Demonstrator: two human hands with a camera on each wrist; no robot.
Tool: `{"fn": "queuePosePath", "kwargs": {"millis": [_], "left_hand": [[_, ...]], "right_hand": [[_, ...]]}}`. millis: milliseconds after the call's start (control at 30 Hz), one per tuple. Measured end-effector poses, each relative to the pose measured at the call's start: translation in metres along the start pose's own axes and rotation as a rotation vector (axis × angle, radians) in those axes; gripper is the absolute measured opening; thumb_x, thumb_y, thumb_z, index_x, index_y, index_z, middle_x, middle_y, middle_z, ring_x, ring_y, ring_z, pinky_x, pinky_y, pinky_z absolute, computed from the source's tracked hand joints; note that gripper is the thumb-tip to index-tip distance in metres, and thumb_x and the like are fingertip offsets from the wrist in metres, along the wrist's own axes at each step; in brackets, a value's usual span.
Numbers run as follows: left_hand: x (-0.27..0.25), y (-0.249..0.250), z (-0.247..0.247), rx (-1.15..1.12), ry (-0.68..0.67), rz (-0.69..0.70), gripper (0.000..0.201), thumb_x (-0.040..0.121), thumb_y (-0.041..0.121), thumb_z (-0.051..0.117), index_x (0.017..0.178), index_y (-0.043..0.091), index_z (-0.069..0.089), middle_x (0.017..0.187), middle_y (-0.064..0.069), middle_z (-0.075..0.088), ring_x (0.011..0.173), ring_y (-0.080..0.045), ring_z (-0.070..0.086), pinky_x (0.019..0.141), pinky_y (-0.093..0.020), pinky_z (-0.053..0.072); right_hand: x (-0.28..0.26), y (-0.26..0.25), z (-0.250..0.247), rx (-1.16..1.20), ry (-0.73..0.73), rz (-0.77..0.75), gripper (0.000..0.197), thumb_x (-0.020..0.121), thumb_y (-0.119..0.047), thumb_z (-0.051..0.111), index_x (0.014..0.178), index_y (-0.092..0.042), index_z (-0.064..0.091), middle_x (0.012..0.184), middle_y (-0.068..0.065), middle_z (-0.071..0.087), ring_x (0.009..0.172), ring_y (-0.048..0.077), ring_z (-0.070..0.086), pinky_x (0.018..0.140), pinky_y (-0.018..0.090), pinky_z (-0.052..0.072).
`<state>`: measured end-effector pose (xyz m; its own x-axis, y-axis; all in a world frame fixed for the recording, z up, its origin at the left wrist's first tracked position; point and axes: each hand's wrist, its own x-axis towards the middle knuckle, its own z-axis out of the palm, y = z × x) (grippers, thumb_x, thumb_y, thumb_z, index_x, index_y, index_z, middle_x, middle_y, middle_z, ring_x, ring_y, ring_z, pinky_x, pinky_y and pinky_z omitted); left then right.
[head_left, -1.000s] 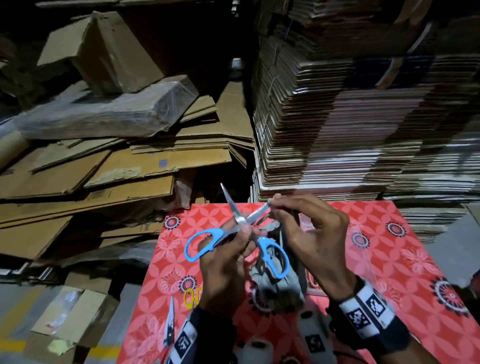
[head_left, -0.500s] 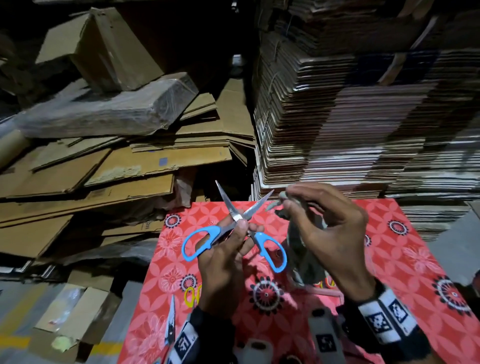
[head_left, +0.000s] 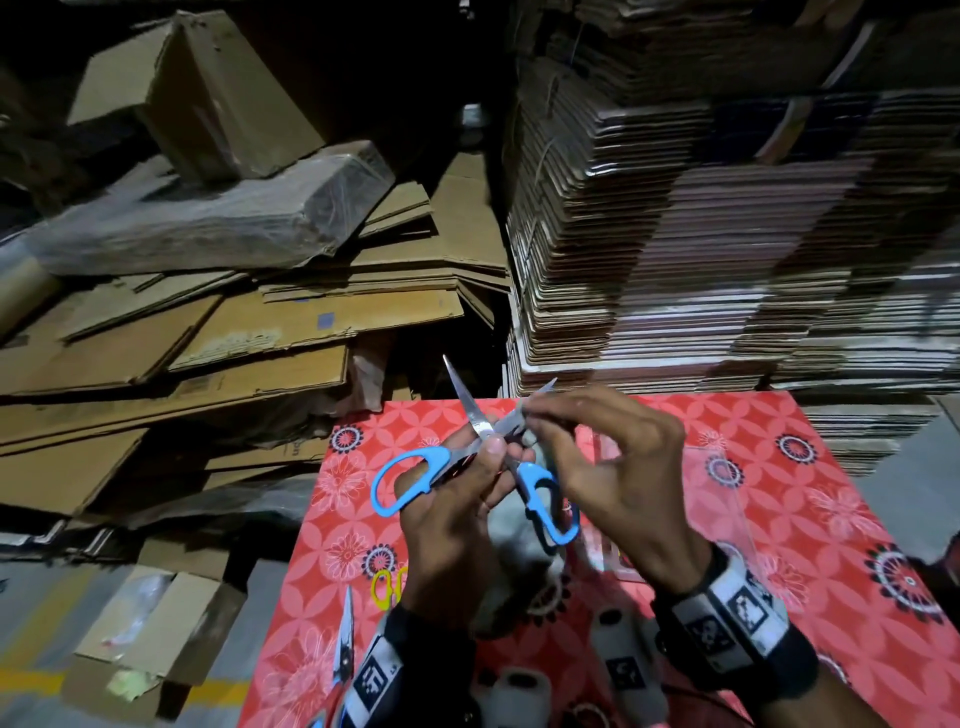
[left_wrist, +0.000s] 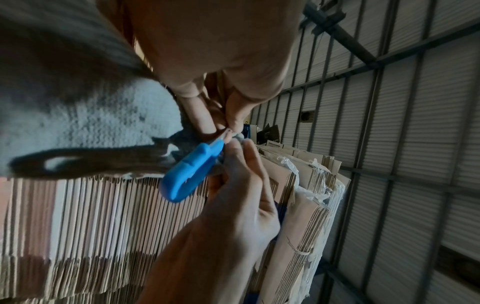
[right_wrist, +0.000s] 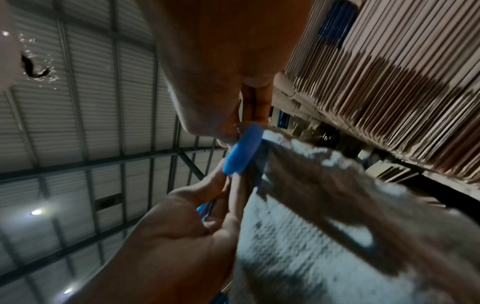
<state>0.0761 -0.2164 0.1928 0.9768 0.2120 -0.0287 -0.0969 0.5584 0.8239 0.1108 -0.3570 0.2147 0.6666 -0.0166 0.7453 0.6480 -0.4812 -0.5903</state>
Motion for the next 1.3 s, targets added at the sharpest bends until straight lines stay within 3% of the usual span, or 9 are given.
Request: {"fn": "queuePosePath", "kwargs": {"millis": [100, 267, 367, 433, 600, 900, 1067, 1200, 1300], "left_hand": [[0.000, -0.002, 0.000, 0.084, 0.011, -0.018, 0.021, 0.087, 0.018, 0.076, 0.097, 0.000, 0.076, 0.092, -0.018, 0.075, 0.093, -0.031, 0.076, 0.088, -0.038, 0.060], [-0.002, 0.000, 0.002, 0.026, -0.030, -0.008, 0.035, 0.089, 0.015, 0.071, 0.109, -0.014, 0.069, 0.105, -0.027, 0.075, 0.098, -0.032, 0.076, 0.086, -0.038, 0.063], [-0.004, 0.000, 0.004, 0.080, -0.049, -0.032, 0.016, 0.092, 0.008, 0.065, 0.096, 0.003, 0.079, 0.088, -0.017, 0.077, 0.082, -0.023, 0.078, 0.067, -0.027, 0.061], [-0.004, -0.002, 0.004, 0.155, -0.058, 0.007, 0.030, 0.097, -0.001, 0.060, 0.085, 0.016, 0.082, 0.077, -0.009, 0.074, 0.071, -0.016, 0.074, 0.062, -0.023, 0.059], [0.001, -0.007, -0.003, 0.125, -0.064, 0.100, 0.014, 0.095, 0.003, 0.068, 0.101, -0.009, 0.072, 0.093, -0.029, 0.073, 0.087, -0.031, 0.073, 0.080, -0.035, 0.061], [0.001, -0.010, -0.006, 0.160, -0.083, 0.142, 0.014, 0.092, 0.010, 0.070, 0.090, -0.002, 0.076, 0.090, -0.022, 0.076, 0.089, -0.031, 0.075, 0.082, -0.038, 0.061], [-0.002, -0.006, -0.001, 0.196, -0.075, 0.122, 0.027, 0.094, 0.001, 0.063, 0.082, 0.015, 0.083, 0.079, -0.010, 0.075, 0.078, -0.023, 0.073, 0.076, -0.031, 0.062], [0.001, -0.008, -0.004, 0.139, -0.061, 0.101, 0.008, 0.091, 0.009, 0.073, 0.093, 0.005, 0.079, 0.095, -0.023, 0.076, 0.090, -0.032, 0.075, 0.083, -0.039, 0.060], [0.001, -0.009, -0.004, 0.164, -0.057, 0.099, 0.020, 0.095, 0.006, 0.064, 0.091, 0.011, 0.082, 0.087, -0.021, 0.074, 0.087, -0.032, 0.074, 0.080, -0.038, 0.062]], "right_hand": [[0.008, 0.006, -0.007, -0.023, 0.066, 0.063, 0.020, 0.081, 0.003, 0.084, 0.092, -0.013, 0.084, 0.088, -0.005, 0.077, 0.079, 0.006, 0.071, 0.073, 0.025, 0.056], [-0.009, -0.015, 0.005, -0.005, -0.091, 0.024, 0.023, 0.079, 0.009, 0.080, 0.089, -0.012, 0.084, 0.085, -0.004, 0.076, 0.078, 0.004, 0.070, 0.071, 0.020, 0.055], [0.008, 0.006, -0.006, 0.008, -0.034, 0.106, 0.024, 0.077, 0.008, 0.080, 0.086, -0.015, 0.084, 0.081, -0.006, 0.075, 0.076, 0.005, 0.069, 0.069, 0.029, 0.056], [0.013, 0.012, -0.011, -0.017, 0.024, 0.145, 0.025, 0.077, 0.007, 0.080, 0.085, -0.016, 0.084, 0.080, -0.006, 0.074, 0.076, 0.006, 0.069, 0.068, 0.032, 0.056], [-0.003, -0.014, -0.002, 0.020, -0.109, 0.079, 0.025, 0.076, 0.010, 0.080, 0.084, -0.013, 0.083, 0.080, -0.006, 0.073, 0.075, 0.004, 0.068, 0.068, 0.019, 0.052], [-0.006, -0.015, 0.001, 0.041, -0.127, 0.102, 0.026, 0.075, 0.009, 0.081, 0.085, -0.015, 0.084, 0.080, -0.007, 0.074, 0.075, 0.006, 0.070, 0.068, 0.022, 0.054], [0.010, 0.006, -0.008, -0.016, 0.007, 0.193, 0.026, 0.076, 0.005, 0.081, 0.084, -0.019, 0.084, 0.080, -0.010, 0.074, 0.076, 0.004, 0.069, 0.067, 0.021, 0.053], [-0.006, -0.015, 0.003, 0.028, -0.138, 0.106, 0.027, 0.075, 0.008, 0.081, 0.086, -0.016, 0.084, 0.080, -0.009, 0.074, 0.076, 0.005, 0.069, 0.068, 0.018, 0.052], [0.010, 0.009, -0.006, 0.015, -0.025, 0.194, 0.025, 0.076, 0.006, 0.082, 0.085, -0.018, 0.085, 0.079, -0.009, 0.074, 0.074, 0.005, 0.069, 0.065, 0.023, 0.054]]}}
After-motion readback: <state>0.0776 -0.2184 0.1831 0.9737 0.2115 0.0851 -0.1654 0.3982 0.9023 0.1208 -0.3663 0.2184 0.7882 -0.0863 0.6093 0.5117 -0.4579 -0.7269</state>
